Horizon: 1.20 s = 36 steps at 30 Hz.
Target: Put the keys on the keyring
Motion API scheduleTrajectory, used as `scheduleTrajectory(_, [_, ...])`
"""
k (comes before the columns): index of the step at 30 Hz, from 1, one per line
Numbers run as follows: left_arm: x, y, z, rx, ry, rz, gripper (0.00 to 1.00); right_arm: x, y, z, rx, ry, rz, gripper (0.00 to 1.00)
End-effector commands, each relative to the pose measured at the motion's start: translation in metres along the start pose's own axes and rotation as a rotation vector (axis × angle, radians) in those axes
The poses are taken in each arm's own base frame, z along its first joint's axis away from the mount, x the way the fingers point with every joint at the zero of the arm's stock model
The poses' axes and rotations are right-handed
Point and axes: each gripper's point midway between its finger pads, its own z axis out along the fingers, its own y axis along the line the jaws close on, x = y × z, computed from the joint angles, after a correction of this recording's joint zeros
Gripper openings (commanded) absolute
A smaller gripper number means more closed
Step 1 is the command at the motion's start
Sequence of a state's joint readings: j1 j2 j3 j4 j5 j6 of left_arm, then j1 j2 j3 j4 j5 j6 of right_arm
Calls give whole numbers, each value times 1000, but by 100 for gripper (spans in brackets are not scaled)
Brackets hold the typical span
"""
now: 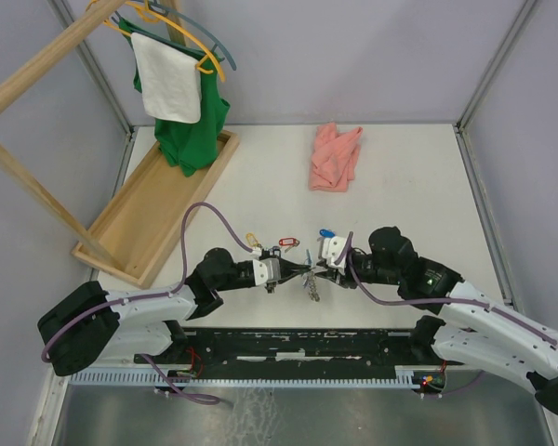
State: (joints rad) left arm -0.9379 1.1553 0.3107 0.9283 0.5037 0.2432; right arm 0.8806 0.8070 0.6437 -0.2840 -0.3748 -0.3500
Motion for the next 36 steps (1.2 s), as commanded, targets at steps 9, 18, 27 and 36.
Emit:
scheduleTrajectory(9, [-30, 5, 4, 1, -93, 23, 3, -35, -8, 2, -15, -93, -70, 29])
scheduleTrajectory(18, [-31, 3, 4, 13, -93, 20, 3, -35, -9, 4, -26, -84, -87, 21])
scheduleTrajectory(27, [-36, 0, 4, 32, -103, 16, 3, -25, -11, 5, -32, -28, -117, 13])
scheduleTrajectory(36, [-38, 0, 2, 31, -101, 12, 3, -23, -9, 5, -47, -8, -132, 4])
